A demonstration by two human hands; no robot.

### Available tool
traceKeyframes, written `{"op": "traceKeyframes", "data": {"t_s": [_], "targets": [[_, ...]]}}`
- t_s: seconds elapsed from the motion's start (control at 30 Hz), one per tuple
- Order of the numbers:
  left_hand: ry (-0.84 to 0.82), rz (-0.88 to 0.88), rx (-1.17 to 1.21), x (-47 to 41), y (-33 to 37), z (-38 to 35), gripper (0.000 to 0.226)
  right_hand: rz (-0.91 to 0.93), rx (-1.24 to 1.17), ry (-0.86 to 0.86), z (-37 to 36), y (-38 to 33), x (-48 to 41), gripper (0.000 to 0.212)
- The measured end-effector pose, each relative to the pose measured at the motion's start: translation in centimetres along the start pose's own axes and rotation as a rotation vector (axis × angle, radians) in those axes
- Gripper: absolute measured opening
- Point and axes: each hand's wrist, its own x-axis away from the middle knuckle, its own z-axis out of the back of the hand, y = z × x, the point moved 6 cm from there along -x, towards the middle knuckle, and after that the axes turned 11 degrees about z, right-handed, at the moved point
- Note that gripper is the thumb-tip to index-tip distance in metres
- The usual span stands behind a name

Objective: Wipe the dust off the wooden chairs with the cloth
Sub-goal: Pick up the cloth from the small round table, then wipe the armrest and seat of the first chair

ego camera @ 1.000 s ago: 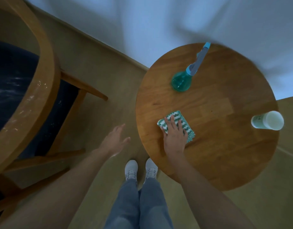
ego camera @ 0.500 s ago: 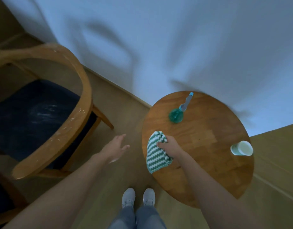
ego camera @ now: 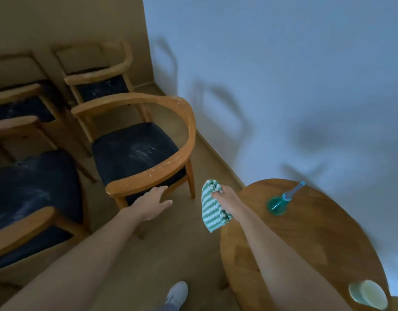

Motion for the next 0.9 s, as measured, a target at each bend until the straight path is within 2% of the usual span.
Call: {"op": "traceKeyframes", "data": {"t_s": [0.07, 0.17, 0.37, 0.47, 0.57, 0.7, 0.9], "targets": [[0.042, 0.046, 0.048, 2.0, -2.2, 0.4, 0.063, 0.035, 0.052, -0.054, -1.6, -1.6, 0.3, 0.009], [0.104, 0.113, 0.096, 4.9, -5.8, 0.6, 0.063, 0.102, 0.106, -0.115, -4.3, -3.5, 0.2, 0.023], [0.189, 0.273, 0.192, 10.9, -14.6, 0.8, 0.062, 0.218, 0.144, -0.278, -12.0, -8.2, 1.7, 0.022], [0.227, 0.341, 0.235, 13.7, -19.2, 1.3, 0.061, 0.264, 0.198, -0.345, -16.5, -10.8, 2.4, 0.010], [0.266, 0.394, 0.266, 15.9, -24.0, 2.2, 0.061, 0.316, 0.254, -0.387, -21.2, -13.4, 2.7, 0.015], [0.303, 0.452, 0.310, 18.0, -30.7, 3.1, 0.061, 0.396, 0.353, -0.465, -27.8, -16.5, 3.3, 0.011], [0.290, 0.432, 0.315, 19.5, -40.2, 4.6, 0.063, 0.468, 0.518, -0.508, -36.3, -18.8, 4.2, 0.033]]}}
